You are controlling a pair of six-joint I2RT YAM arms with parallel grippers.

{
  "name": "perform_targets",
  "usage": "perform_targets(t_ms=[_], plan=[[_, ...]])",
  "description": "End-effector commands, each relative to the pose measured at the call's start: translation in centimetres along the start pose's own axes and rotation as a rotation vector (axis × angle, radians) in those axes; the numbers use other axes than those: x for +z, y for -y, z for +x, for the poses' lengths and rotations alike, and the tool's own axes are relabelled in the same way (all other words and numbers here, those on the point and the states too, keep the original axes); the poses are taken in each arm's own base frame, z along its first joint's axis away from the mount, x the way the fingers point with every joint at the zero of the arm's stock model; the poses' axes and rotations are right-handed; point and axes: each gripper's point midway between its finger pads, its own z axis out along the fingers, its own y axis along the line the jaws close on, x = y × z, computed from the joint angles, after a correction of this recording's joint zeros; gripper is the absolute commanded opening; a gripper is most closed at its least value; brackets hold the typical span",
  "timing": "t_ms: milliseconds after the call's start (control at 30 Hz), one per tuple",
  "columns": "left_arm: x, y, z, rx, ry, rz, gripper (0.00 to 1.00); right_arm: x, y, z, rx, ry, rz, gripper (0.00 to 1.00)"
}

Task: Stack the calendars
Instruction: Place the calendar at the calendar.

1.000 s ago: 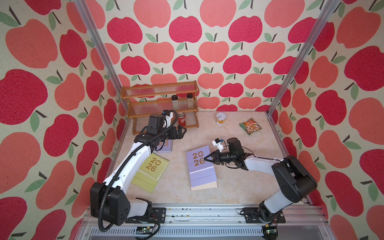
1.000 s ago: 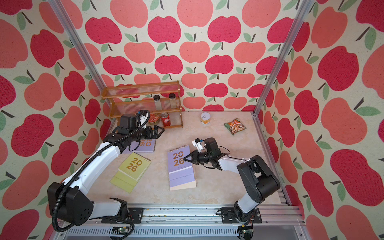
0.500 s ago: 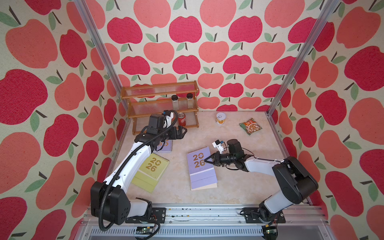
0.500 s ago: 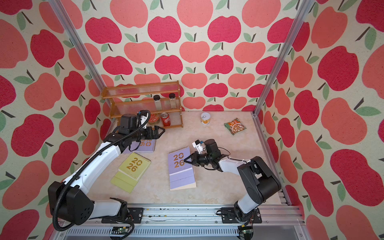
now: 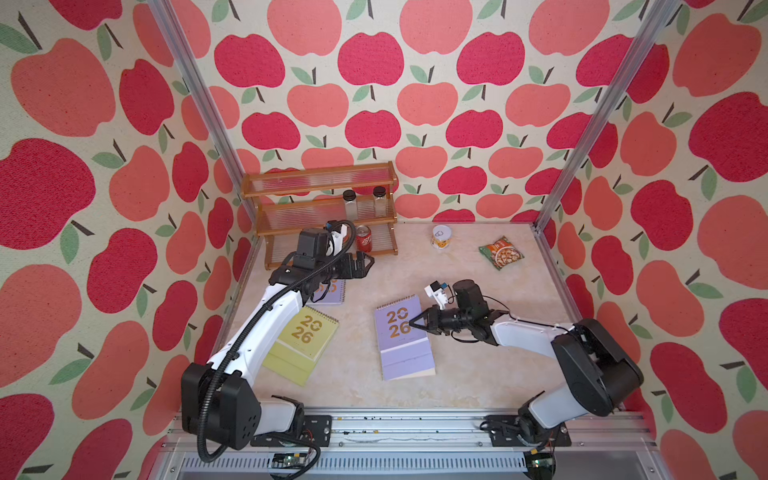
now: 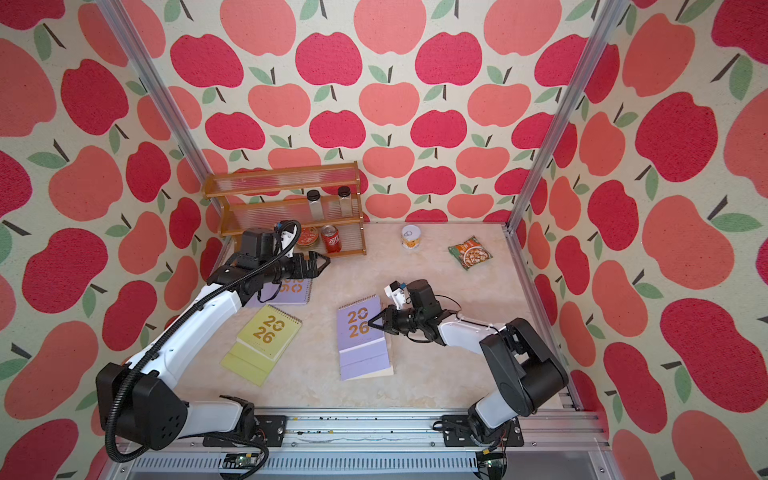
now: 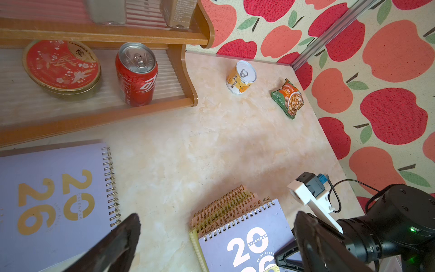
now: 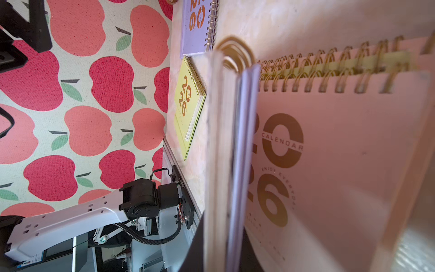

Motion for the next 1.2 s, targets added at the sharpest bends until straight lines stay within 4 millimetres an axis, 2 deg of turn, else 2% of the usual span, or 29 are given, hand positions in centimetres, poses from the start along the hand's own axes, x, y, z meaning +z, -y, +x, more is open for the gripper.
perform_targets(t_ms=[0,200,367,467,867,1167], plan=[[0.1,0.1,-0.2,-0.008,0.004,0.014,1.00,-0.1,0.1,-0.2,-0.017,0.023,0.013,0.00],[0.2,0.0,-0.1,-0.010,0.000,0.014,1.00,0.2,-0.2,-0.3,0.004,0.038,-0.033,0.00],[0.2,0.0,-0.1,-0.008,-0.002,0.015,1.00,0.0,-2.7,-1.4,-0.013,0.067,-0.155,0.00],[0.2,0.1,-0.1,-0.008,-0.001,0.016,1.00,-0.2,-3.4,-1.8,-0.010,0.078,-0.190,0.00],[0.3,0.1,0.1,-0.008,-0.007,0.020,1.00,-1.8,-1.9,-1.4,-0.001,0.093,-0.135,0.00],[0.1,0.1,0.1,-0.007,-0.005,0.021,1.00,-1.3,-0.1,-0.8,0.037,0.072,-0.102,0.00]])
